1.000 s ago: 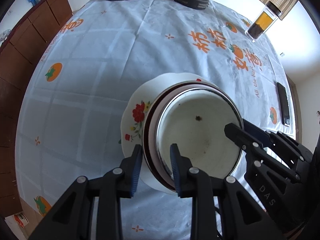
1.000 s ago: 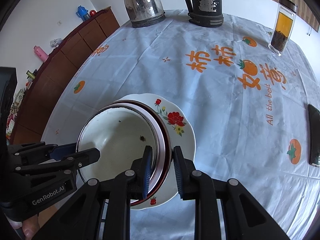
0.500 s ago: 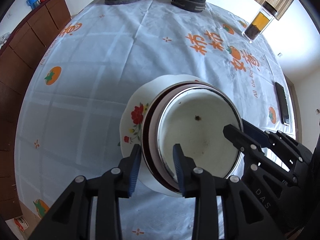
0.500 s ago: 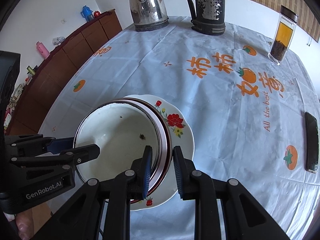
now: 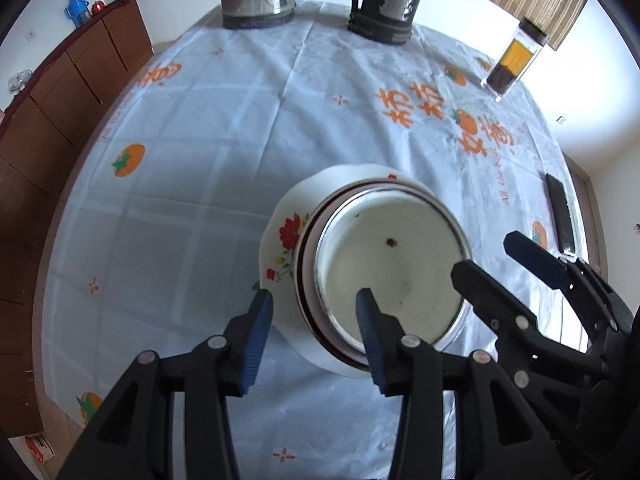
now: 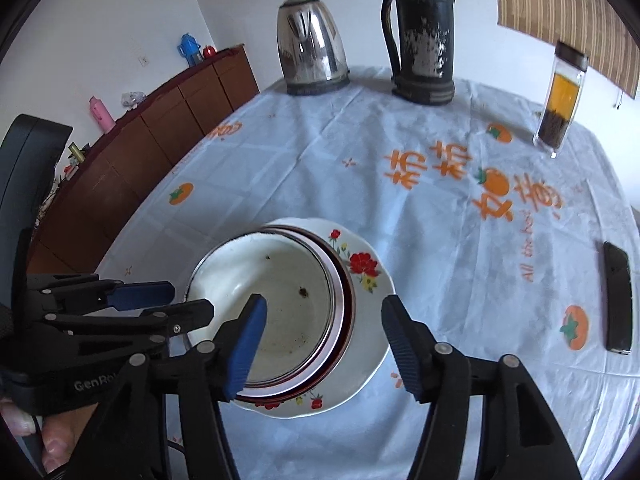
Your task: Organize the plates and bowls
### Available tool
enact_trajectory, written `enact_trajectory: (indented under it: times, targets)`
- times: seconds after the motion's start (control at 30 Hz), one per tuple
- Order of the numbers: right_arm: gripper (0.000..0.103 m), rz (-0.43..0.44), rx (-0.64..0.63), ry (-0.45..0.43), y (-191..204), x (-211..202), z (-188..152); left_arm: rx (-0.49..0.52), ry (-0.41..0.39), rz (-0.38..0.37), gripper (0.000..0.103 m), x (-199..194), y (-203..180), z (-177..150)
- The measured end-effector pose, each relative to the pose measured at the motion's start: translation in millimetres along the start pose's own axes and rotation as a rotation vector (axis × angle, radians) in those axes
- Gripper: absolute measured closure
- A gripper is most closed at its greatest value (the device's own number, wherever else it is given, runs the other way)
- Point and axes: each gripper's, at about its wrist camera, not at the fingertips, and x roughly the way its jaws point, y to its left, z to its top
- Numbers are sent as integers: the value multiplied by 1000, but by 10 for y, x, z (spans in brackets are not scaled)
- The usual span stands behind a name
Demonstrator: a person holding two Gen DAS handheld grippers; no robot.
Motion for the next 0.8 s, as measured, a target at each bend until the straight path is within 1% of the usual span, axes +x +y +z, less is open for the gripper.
enact_trajectory:
  times: [0.13, 0.2, 0.33, 0.4, 0.47, 0.6, 0.8]
  targets:
    - [41, -20, -18, -57, 24, -266, -32, 23, -100, 9, 55, -350, -64, -66]
    - [41, -22, -18, -95, 26, -453, -36, 34, -154, 10, 51, -529, -108, -108]
    - [40, -53, -34, -196, 54, -835, -47, 49, -276, 31, 46, -880, -170, -213]
    - [38, -77, -45, -265, 69, -1050, -60, 51, -322, 37, 42, -997, -192, -244]
    - [32, -102, -53, -324, 74, -1215, -75, 43, -371, 35, 39, -1127, -207, -278]
    - [30, -118, -58, -403, 79, -1437, -107, 38, -413, 35, 39, -1239, -249, -323]
    - [30, -127, -71, -442, 87, -1582, -152, 36, -453, 32, 39, -1340, -308, -407]
